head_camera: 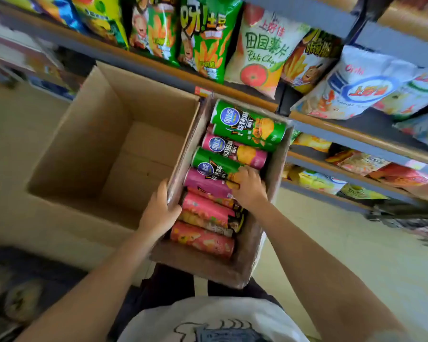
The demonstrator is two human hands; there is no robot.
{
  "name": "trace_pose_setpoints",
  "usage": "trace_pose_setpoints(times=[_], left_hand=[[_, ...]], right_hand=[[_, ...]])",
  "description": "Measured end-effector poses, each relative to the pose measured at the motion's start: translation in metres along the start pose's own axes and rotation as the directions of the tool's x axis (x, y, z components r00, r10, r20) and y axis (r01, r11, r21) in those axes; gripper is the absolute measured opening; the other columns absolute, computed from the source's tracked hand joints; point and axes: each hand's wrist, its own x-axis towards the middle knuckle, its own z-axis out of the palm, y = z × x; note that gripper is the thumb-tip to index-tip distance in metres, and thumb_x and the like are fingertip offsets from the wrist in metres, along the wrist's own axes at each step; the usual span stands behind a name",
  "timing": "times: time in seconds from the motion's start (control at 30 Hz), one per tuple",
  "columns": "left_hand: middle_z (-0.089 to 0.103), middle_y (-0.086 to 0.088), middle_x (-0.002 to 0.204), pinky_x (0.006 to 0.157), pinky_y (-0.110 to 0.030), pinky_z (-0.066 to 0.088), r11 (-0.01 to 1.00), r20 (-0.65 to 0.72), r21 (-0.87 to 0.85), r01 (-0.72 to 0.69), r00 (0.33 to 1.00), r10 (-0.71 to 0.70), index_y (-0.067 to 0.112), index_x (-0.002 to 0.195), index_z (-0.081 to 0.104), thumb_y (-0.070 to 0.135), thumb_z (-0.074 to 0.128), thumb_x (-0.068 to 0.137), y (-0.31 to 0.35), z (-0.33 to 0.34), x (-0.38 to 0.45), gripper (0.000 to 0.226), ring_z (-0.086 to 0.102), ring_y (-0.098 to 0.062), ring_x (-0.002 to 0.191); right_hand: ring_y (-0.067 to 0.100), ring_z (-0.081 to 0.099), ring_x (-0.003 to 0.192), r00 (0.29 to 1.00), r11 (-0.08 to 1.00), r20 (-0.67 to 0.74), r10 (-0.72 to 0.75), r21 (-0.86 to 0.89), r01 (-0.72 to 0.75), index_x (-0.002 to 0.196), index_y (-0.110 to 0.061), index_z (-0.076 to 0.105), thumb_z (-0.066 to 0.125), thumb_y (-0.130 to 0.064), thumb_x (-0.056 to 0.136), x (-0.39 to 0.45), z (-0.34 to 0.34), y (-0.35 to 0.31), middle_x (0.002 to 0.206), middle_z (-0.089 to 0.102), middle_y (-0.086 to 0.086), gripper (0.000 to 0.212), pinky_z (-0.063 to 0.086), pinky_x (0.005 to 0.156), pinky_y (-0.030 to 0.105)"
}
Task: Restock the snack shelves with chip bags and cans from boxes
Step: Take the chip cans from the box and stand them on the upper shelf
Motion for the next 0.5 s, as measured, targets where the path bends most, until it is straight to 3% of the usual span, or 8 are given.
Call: trace_pose_setpoints(times=[0.13, 0.27, 0.33, 0.4, 0.5], left_hand=[[0.045, -0.009, 0.145, 0.105, -0.047, 0.043, 1.000, 0.028, -0.023, -0.020, 0.999, 0.020, 0.023, 0.152, 0.022, 0.043, 0.060, 0.077, -0.004, -0.005, 0.006, 0.087, 0.049, -0.030, 0.129], [0.051, -0.006, 0.137, 0.102, -0.048, 0.047, 0.997, 0.059, -0.071, -0.018, 0.998, 0.022, 0.022, 0.145, 0.034, 0.054, 0.057, 0.068, -0.003, -0.010, 0.009, 0.086, 0.052, -0.027, 0.124], [0.049, -0.007, 0.135, 0.106, -0.040, 0.042, 0.993, -0.044, -0.085, -0.084, 0.996, 0.081, 0.017, 0.143, 0.040, 0.041, 0.062, 0.074, -0.002, -0.008, 0.004, 0.076, 0.048, -0.026, 0.126], [0.048, -0.009, 0.133, 0.100, -0.026, 0.035, 0.974, -0.224, -0.031, -0.226, 0.951, 0.214, 0.010, 0.136, 0.050, 0.022, 0.066, 0.083, 0.004, -0.008, -0.006, 0.056, 0.044, -0.024, 0.125], [0.059, 0.002, 0.109, 0.082, -0.021, 0.040, 0.918, -0.343, -0.006, -0.397, 0.863, 0.371, 0.015, 0.109, 0.066, 0.013, 0.064, 0.087, 0.023, -0.016, -0.019, 0.022, 0.057, -0.012, 0.099]], right_hand=[[0.032, 0.034, 0.135, 0.995, 0.941, -0.101, 0.002, -0.336, -0.036, 0.152, -0.009, 0.025, 0.065, -0.048, 0.089, 0.015, 0.015, -0.009, 0.147, 0.034, 0.012, 0.084, 0.030, 0.111, 0.050], [0.033, 0.036, 0.132, 0.995, 0.943, -0.068, 0.073, -0.320, -0.091, 0.142, -0.010, 0.034, 0.071, -0.042, 0.085, 0.023, 0.027, -0.014, 0.142, 0.036, 0.014, 0.075, 0.035, 0.106, 0.047], [0.032, 0.041, 0.131, 0.995, 0.963, -0.055, 0.087, -0.252, -0.098, 0.136, -0.009, 0.033, 0.074, -0.039, 0.084, 0.023, 0.031, -0.014, 0.140, 0.042, 0.013, 0.073, 0.039, 0.104, 0.045], [0.032, 0.045, 0.128, 0.995, 0.965, -0.047, 0.087, -0.244, -0.096, 0.133, -0.009, 0.035, 0.076, -0.040, 0.082, 0.023, 0.030, -0.014, 0.137, 0.046, 0.014, 0.073, 0.041, 0.102, 0.045], [0.032, 0.045, 0.127, 0.993, 0.952, 0.030, 0.112, -0.289, -0.098, 0.134, -0.008, 0.044, 0.073, -0.053, 0.077, 0.018, 0.011, -0.020, 0.134, 0.046, 0.013, 0.078, 0.042, 0.101, 0.044]])
